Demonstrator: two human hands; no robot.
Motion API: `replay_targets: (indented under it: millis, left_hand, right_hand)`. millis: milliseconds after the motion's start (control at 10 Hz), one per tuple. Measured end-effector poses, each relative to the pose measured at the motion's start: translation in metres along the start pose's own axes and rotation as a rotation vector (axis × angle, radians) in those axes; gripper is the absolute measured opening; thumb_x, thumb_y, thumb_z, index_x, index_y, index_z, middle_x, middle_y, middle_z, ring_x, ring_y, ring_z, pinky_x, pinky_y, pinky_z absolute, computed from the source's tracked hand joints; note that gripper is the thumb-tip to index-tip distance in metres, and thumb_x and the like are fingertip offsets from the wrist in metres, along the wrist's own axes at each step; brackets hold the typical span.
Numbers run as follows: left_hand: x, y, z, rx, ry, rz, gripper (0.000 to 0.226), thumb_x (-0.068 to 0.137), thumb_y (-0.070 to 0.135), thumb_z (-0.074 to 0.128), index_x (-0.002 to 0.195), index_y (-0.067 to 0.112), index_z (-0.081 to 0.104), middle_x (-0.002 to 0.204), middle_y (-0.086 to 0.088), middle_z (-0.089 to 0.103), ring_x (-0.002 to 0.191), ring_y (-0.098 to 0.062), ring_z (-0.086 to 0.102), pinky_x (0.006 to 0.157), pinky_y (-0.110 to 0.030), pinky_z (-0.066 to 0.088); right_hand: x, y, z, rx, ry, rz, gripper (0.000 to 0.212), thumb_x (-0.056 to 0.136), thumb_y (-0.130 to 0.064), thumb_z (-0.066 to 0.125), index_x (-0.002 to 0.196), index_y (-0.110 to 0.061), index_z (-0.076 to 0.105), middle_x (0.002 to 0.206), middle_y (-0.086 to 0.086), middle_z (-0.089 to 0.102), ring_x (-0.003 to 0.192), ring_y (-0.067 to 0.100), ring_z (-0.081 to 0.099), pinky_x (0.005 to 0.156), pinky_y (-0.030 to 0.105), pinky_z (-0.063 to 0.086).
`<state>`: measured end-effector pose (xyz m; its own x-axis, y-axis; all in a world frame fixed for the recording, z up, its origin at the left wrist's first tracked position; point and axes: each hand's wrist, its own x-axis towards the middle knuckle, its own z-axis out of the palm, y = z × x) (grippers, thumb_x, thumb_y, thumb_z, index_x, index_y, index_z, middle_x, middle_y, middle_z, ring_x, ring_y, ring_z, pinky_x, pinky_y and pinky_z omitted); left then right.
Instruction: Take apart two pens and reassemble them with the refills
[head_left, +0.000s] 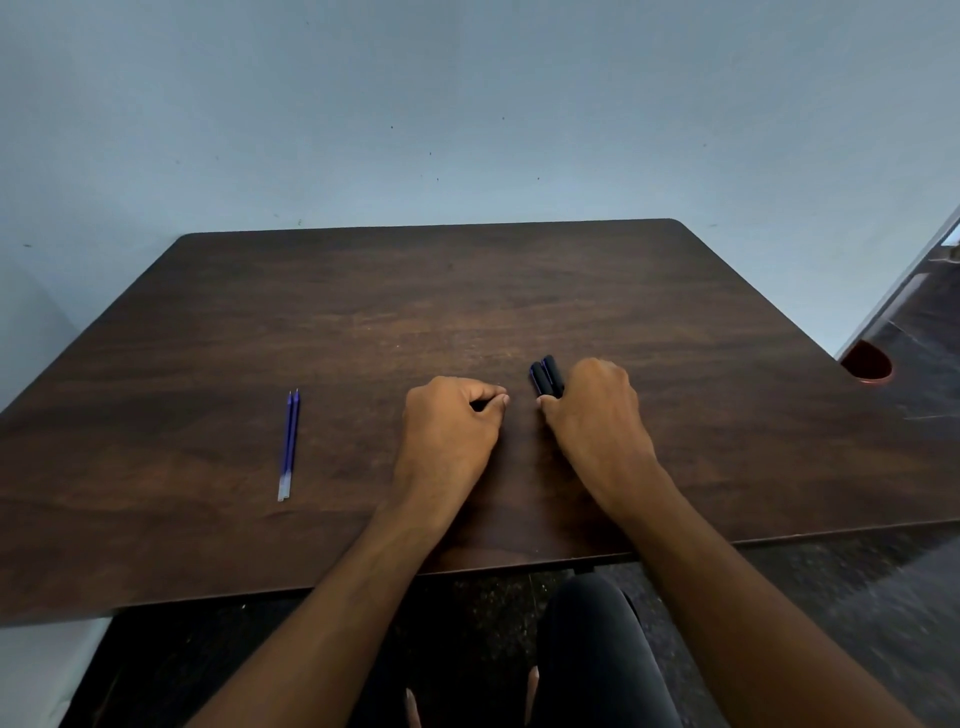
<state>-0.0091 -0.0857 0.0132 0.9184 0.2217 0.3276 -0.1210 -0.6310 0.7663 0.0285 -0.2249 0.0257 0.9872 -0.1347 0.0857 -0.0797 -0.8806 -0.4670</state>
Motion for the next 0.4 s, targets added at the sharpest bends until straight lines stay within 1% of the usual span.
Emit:
replay_targets:
  millis: [100, 200, 300, 400]
  left_hand:
    - [0.0016, -0.0008, -0.0001, 0.023, 0.003, -0.011, 0.013, 0.087, 0.023, 0.073, 0.098, 0.019, 0.079, 0.095, 0.009, 0.077, 0.074, 0.012, 0.059, 0.067, 0.009, 0.035]
    - [0.0029, -0.003, -0.0003, 0.041, -0.001, -0.015, 0.014, 0.088, 0.023, 0.073, 0.099, 0.019, 0.079, 0.097, 0.01, 0.077, 0.076, 0.012, 0.059, 0.067, 0.011, 0.033]
    - [0.0032, -0.004, -0.0007, 0.037, -0.007, -0.016, 0.013, 0.088, 0.024, 0.072, 0.099, 0.02, 0.079, 0.096, 0.01, 0.077, 0.069, 0.017, 0.054, 0.066, 0.01, 0.034]
    - [0.0058, -0.0012, -0.0044, 0.024, 0.015, -0.006, 0.013, 0.088, 0.023, 0.071, 0.098, 0.021, 0.079, 0.096, 0.01, 0.077, 0.073, 0.014, 0.055, 0.069, 0.01, 0.034]
  right_hand:
    - [-0.0001, 0.0007, -0.0004, 0.0, 0.002, 0.004, 0.029, 0.089, -0.036, 0.075, 0.087, -0.01, 0.062, 0.104, 0.013, 0.063, 0.078, 0.02, 0.053, 0.061, 0.032, 0.04]
    - [-0.0011, 0.0027, -0.0016, 0.001, 0.045, -0.047, 0.035, 0.089, -0.04, 0.073, 0.079, -0.01, 0.059, 0.106, 0.015, 0.063, 0.085, 0.024, 0.059, 0.064, 0.032, 0.042]
    - [-0.0044, 0.003, -0.0017, 0.014, 0.119, -0.138, 0.035, 0.092, -0.041, 0.069, 0.095, -0.006, 0.067, 0.115, 0.013, 0.058, 0.1, 0.025, 0.059, 0.077, 0.035, 0.053]
    - [-0.003, 0.004, -0.0015, 0.036, 0.172, -0.228, 0.031, 0.096, -0.037, 0.064, 0.108, -0.009, 0.067, 0.114, 0.009, 0.056, 0.107, 0.023, 0.054, 0.086, 0.036, 0.053]
